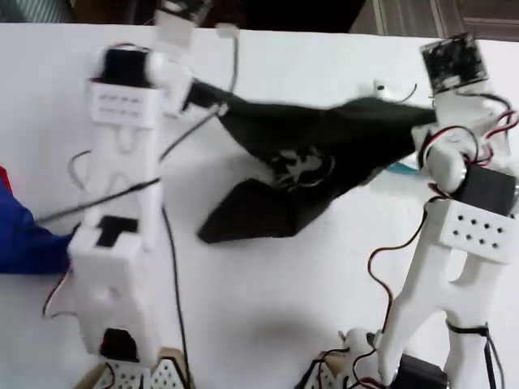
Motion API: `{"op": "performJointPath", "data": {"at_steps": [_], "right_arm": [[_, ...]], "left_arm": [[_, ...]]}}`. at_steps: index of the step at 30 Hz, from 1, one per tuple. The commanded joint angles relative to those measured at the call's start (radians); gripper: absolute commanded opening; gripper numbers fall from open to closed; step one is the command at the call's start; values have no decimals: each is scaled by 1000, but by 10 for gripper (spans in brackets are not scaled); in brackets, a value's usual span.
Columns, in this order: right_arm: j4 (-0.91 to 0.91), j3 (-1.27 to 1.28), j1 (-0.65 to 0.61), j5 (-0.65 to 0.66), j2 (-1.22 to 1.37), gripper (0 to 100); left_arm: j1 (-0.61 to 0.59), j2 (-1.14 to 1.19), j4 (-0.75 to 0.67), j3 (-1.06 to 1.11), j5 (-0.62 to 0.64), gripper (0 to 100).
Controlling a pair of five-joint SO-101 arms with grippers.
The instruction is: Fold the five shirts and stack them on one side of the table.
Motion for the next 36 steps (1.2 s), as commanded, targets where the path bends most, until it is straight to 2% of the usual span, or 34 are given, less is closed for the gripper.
{"op": "performJointPath", "data": {"at_steps": [1,12,21,29,36], "right_arm": [[-21,-152,-8,-41,-36,19],[76,-551,-85,-64,-44,19],[127,-829,-79,-63,-42,19],[101,-864,-85,-66,-35,19],[140,-873,-85,-126,-44,19]], "left_arm": [[-60,-229,17,-44,-3,26],[-68,-543,17,-44,-23,26],[-69,-608,17,-44,-101,26],[-146,-601,15,-44,-95,26],[-150,-609,17,-45,-97,26]]}}
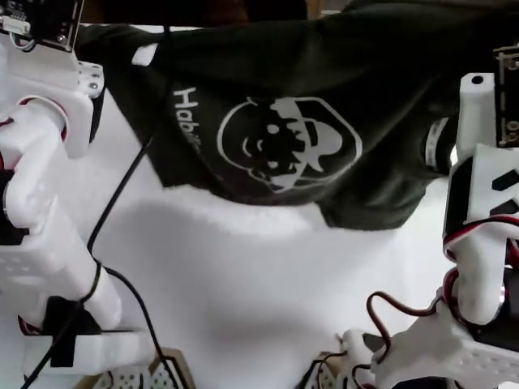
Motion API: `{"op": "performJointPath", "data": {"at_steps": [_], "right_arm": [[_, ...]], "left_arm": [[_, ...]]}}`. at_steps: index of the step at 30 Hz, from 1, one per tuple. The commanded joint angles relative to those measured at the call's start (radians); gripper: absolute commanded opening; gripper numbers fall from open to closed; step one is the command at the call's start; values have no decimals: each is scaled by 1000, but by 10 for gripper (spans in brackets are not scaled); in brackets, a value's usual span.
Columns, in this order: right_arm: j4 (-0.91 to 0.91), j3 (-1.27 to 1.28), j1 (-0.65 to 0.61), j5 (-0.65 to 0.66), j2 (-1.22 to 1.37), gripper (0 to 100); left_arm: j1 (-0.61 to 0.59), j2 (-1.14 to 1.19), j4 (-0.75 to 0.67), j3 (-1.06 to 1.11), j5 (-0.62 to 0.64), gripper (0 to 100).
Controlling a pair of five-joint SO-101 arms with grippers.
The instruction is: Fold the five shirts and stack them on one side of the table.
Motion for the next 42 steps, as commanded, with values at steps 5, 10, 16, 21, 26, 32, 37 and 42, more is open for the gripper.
{"op": "performJointPath", "data": {"at_steps": [5,10,16,21,26,32,37,42], "right_arm": [[94,-29,-7,-28,-74,19],[143,-28,-7,-29,-133,19],[205,-28,-7,-31,-179,19],[269,-28,-87,-31,-246,19],[326,-28,-122,-31,-343,19],[367,-32,-122,-31,-450,19],[397,-15,-125,-31,-478,19],[297,143,-128,-31,-380,19]], "left_arm": [[-68,-58,20,-21,0,26],[-87,-241,17,231,0,26],[-87,-488,-21,536,-2,26],[-86,-654,-64,659,-3,26],[-91,-769,-54,708,-6,26],[-91,-876,-48,717,-2,26],[-91,-882,3,722,-2,26],[-91,-812,-91,834,-3,26]]}}
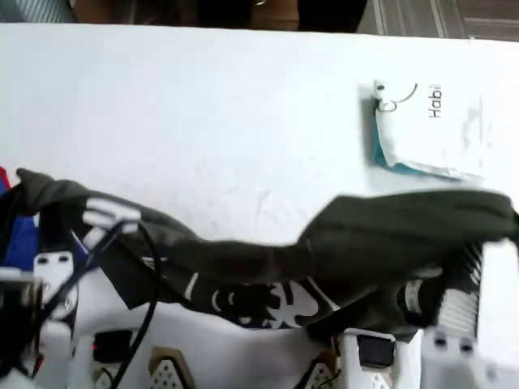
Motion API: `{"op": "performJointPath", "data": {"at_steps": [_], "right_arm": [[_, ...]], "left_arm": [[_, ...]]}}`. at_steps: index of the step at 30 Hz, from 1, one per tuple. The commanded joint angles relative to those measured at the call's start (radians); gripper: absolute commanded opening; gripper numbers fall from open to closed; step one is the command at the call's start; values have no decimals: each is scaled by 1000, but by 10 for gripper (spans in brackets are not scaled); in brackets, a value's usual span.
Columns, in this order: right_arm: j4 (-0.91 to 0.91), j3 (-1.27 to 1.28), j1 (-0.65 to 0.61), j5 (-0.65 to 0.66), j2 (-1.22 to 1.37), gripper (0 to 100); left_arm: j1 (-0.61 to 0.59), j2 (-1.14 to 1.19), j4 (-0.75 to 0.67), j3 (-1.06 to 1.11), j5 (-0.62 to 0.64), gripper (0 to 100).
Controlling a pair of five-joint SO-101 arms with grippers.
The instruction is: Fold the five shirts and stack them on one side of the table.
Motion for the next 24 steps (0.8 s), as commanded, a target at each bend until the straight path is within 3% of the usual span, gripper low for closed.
{"op": "performJointPath", "data": {"at_steps": [1,15,24], "right_arm": [[-117,129,-10,-9,108,19],[-696,858,-87,-8,372,19],[-1013,967,-91,-8,671,19]], "left_arm": [[-6,83,-97,79,0,26],[21,614,-569,257,-3,26],[61,1020,-913,255,-3,26]]}}
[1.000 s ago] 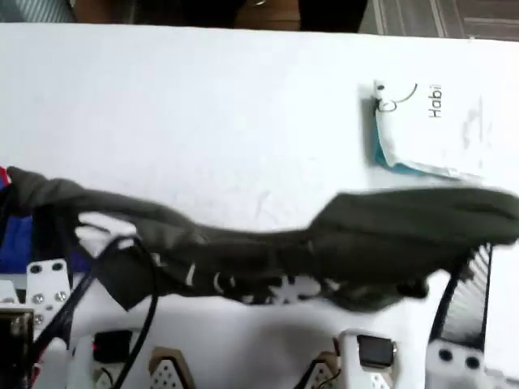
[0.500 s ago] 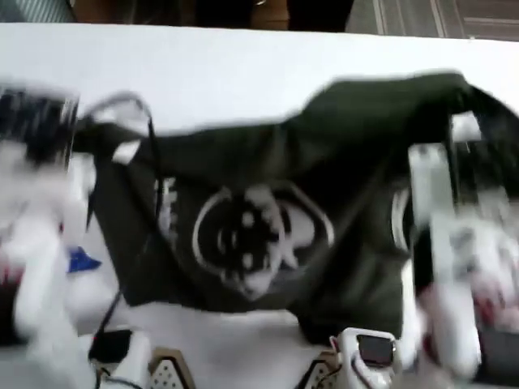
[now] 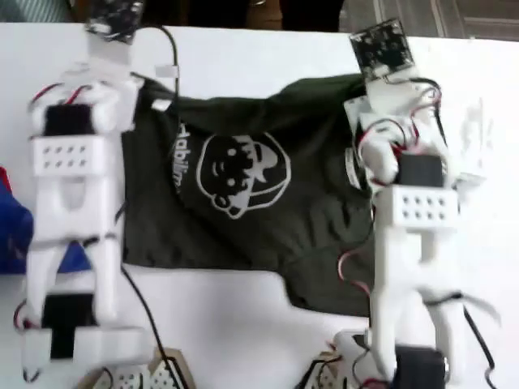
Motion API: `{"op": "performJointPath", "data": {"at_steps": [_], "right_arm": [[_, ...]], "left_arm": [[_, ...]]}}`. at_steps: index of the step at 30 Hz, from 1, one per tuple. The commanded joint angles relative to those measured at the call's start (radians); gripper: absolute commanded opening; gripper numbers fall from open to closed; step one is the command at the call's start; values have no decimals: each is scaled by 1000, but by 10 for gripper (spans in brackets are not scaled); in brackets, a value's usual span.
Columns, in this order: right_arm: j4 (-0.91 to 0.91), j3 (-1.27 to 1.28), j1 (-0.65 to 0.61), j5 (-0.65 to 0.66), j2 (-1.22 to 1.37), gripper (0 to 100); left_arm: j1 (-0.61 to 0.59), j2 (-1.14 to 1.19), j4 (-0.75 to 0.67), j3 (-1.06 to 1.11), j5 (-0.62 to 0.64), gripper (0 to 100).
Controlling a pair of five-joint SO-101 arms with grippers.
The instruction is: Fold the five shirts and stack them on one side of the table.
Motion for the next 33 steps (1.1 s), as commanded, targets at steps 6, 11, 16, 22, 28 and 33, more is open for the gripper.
{"op": "performJointPath", "data": {"at_steps": [6,11,16,22,28,33], "right_arm": [[-249,-5,-16,-8,248,19],[-397,-20,-35,-6,409,19],[-420,-140,-42,-6,604,19],[-389,-273,-39,-6,742,19],[-343,-305,-42,-6,753,19],[-341,-310,-39,-8,753,19]], "left_arm": [[11,244,-253,-15,-5,26],[12,348,-367,-15,-2,26],[11,486,-388,-120,-2,26],[8,680,-276,-364,0,35],[5,870,-121,-601,0,151],[-8,990,-34,-805,2,151]]}}
